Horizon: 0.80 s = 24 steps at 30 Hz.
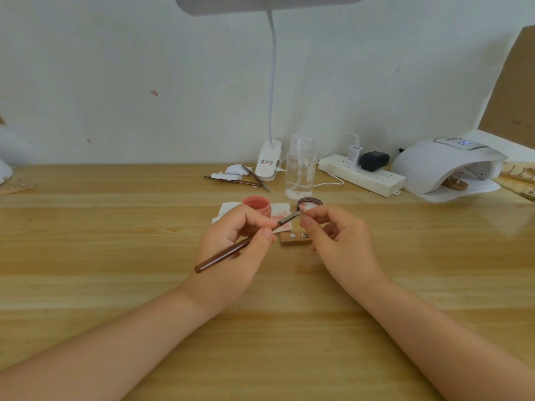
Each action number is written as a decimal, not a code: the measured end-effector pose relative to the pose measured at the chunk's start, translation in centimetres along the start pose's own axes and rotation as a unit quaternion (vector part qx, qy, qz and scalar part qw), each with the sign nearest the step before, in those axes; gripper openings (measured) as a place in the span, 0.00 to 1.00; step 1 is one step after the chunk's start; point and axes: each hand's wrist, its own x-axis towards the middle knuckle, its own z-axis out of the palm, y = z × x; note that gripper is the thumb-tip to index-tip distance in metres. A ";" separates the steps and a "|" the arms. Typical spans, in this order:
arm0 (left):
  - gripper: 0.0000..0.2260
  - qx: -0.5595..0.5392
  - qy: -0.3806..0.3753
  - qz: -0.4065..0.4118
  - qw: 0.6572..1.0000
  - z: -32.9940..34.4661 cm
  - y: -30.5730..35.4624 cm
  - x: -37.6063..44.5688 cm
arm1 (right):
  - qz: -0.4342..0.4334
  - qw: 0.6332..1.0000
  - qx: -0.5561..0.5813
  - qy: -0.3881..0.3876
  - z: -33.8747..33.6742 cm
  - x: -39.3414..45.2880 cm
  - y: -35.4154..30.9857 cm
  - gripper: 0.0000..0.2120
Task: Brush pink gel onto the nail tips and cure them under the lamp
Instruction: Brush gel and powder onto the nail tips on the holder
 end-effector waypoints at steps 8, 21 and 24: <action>0.04 -0.048 0.047 -0.037 0.997 0.5 0.3 0.2 | -0.003 1.000 0.005 0.013 0.0 0.0 0.0 0.11; 0.08 -0.108 0.058 -0.063 0.990 0.6 1.0 0.2 | -0.003 1.000 0.001 0.014 -0.1 0.0 -0.2 0.13; 0.08 -0.094 0.061 -0.039 0.993 0.6 0.9 0.2 | -0.002 1.000 0.006 0.016 0.0 0.0 -0.2 0.12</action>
